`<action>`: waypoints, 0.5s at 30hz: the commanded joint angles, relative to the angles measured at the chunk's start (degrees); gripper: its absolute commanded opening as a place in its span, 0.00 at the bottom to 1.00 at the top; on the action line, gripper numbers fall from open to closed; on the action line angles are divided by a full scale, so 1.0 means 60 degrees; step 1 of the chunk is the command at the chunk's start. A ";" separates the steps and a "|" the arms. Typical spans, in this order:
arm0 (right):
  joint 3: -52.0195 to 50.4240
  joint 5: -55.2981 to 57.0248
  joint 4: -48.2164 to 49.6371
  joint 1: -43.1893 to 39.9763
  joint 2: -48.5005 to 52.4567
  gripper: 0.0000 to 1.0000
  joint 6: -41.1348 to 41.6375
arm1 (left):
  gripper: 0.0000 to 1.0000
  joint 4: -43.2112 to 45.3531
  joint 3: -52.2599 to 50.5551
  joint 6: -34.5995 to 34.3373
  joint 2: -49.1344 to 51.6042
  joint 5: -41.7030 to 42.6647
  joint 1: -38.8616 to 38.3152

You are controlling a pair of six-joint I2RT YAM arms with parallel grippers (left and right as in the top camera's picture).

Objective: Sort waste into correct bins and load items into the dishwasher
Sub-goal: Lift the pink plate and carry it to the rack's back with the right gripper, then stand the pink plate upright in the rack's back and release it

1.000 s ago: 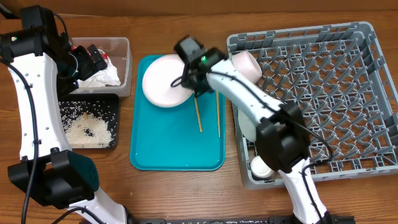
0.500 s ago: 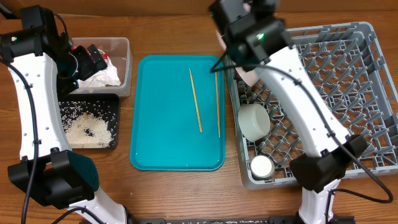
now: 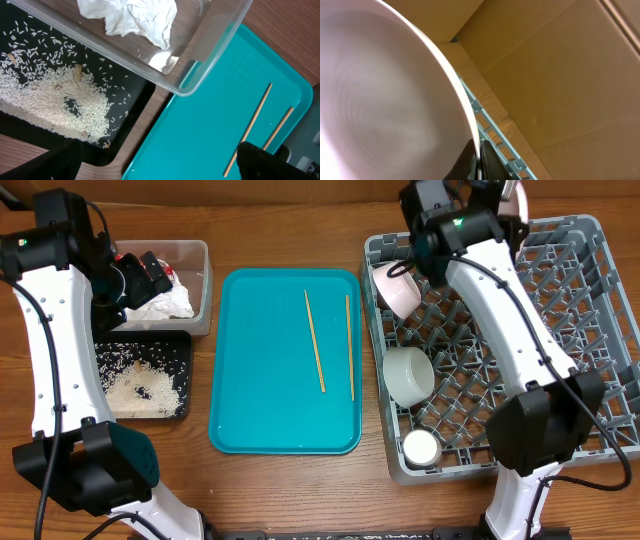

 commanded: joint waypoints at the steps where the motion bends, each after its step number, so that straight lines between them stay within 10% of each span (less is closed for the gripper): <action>1: -0.0637 0.0080 0.0328 0.0120 0.0073 0.04 0.0029 | 1.00 0.0033 0.0106 0.0117 -0.0208 -0.0069 -0.0011; 15: -0.1384 -0.0233 0.0867 0.0120 0.0077 0.04 0.0066 | 1.00 0.0029 0.0106 0.0117 -0.0208 -0.0069 -0.0011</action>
